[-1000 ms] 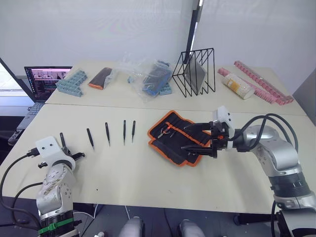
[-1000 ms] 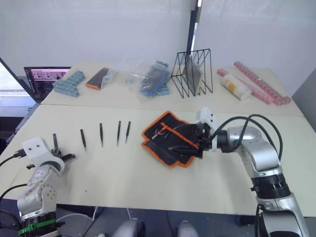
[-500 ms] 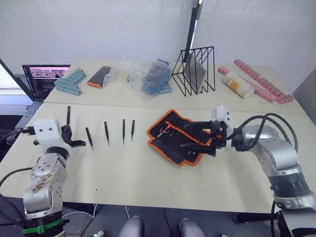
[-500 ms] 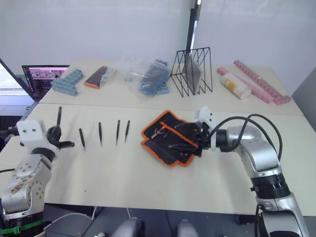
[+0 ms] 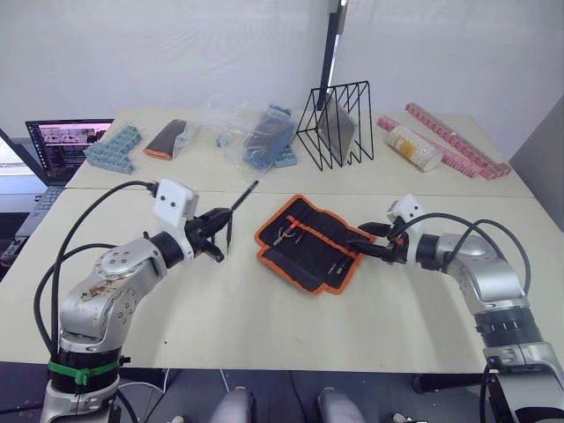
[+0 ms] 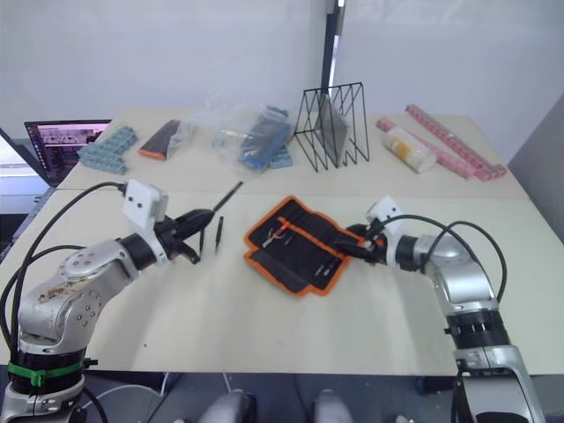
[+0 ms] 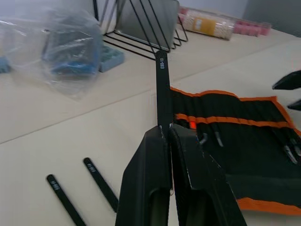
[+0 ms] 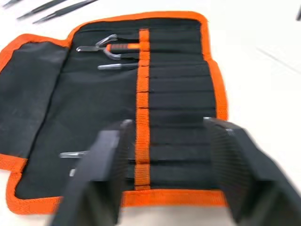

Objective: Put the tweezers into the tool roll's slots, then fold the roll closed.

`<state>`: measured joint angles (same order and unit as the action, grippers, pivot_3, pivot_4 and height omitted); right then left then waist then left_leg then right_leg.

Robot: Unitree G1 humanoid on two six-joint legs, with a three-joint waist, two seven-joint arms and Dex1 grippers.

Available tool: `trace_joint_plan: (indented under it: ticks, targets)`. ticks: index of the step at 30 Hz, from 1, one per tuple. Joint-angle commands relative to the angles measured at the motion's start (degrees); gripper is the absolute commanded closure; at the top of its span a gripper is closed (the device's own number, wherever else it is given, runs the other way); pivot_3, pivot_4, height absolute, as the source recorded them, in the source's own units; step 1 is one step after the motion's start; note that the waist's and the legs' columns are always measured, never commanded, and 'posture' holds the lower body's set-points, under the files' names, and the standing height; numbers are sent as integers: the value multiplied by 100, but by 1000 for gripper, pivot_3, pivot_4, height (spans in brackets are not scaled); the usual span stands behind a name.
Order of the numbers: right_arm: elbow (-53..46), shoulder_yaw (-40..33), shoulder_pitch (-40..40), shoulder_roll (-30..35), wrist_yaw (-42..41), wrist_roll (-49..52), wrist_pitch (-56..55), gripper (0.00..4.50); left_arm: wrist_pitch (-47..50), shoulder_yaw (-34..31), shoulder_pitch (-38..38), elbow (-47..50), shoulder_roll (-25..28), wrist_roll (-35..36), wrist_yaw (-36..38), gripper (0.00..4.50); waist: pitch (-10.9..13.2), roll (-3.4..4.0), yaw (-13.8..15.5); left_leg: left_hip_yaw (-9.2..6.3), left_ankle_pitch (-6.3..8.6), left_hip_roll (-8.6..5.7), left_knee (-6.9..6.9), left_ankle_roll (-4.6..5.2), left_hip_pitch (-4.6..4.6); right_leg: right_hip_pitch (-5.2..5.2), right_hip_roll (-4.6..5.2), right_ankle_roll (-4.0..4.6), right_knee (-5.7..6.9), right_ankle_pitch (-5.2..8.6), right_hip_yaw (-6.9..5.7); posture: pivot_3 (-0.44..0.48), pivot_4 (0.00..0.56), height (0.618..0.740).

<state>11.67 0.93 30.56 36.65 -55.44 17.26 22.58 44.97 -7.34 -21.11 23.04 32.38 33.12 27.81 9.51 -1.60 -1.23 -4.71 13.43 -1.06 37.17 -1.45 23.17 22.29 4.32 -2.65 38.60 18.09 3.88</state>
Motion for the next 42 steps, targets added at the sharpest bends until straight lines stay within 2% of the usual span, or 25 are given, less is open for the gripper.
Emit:
trace_joint_plan:
  ticks: [1,4,5,15,23,31,42]
  targets:
    - [32,-154,-117,-155,27,81,-235,3250,326,194,-228,184,33,253,165,4500,0,0,6,0,0,0,2,0,1,0,-1,0,0,0,-1,0,150,739]
    - [98,-129,-197,-317,66,35,-320,4291,555,658,-327,150,92,99,234,4500,0,0,7,1,0,-3,8,1,-1,-2,2,0,7,0,1,0,150,739]
    - [100,-122,-209,-369,65,43,-318,4490,689,798,-430,89,24,60,144,4500,0,0,9,0,-1,-3,11,1,0,-2,2,0,9,0,1,0,150,739]
    - [475,68,-302,-592,424,-364,-349,4490,1310,1537,-1320,-469,-774,-573,-645,4500,0,0,41,-1,0,-8,61,2,5,-5,-1,-2,42,0,0,0,150,739]
    - [557,106,-462,-695,518,-445,-362,4490,1689,1752,-1641,-958,-1276,-748,-826,4500,0,0,35,0,0,-7,64,2,2,-8,-2,-2,45,0,0,0,150,739]
    - [424,102,-594,-788,643,-426,-344,4490,1888,2080,-1515,-1182,-1568,-1129,-1071,4500,-1,0,32,0,0,-7,67,2,-2,-13,-3,-2,47,0,0,0,150,739]
    - [215,84,-730,-853,762,-396,-274,4490,1772,1811,-1165,-968,-1842,-1356,-1305,4500,-1,0,34,-1,0,-6,67,2,-3,-14,-2,-2,49,0,0,0,150,739]
